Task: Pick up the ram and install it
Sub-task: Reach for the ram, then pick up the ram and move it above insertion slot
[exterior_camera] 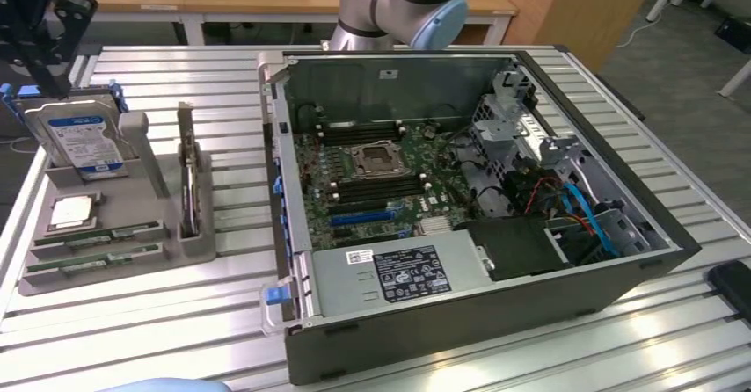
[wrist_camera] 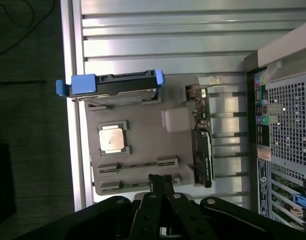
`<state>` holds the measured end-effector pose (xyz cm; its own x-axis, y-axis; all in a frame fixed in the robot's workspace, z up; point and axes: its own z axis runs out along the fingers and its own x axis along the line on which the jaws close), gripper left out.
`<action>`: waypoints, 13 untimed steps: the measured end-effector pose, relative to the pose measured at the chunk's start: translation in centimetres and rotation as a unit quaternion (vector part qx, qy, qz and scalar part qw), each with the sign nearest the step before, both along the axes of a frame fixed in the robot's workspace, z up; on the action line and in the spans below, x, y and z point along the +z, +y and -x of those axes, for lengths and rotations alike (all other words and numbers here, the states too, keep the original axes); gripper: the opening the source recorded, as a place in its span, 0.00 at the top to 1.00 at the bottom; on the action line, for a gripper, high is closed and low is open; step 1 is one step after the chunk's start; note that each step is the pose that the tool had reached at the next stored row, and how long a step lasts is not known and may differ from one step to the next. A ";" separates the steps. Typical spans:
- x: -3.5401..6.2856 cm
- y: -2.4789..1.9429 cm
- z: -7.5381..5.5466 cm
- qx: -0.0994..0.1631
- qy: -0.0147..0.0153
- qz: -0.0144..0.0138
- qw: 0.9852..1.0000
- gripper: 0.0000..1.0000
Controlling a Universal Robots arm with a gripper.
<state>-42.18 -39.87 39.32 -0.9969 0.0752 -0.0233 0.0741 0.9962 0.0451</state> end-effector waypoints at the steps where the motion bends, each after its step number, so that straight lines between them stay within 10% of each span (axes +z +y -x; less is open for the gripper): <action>1: 0.00 0.00 0.2 0.000 0.000 0.000 1.000 0.90; 13: 0.00 0.00 0.9 0.000 0.000 0.000 1.000 0.90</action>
<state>-43.06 -39.87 39.32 -0.9969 0.0752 -0.0233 0.0741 0.9962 0.0451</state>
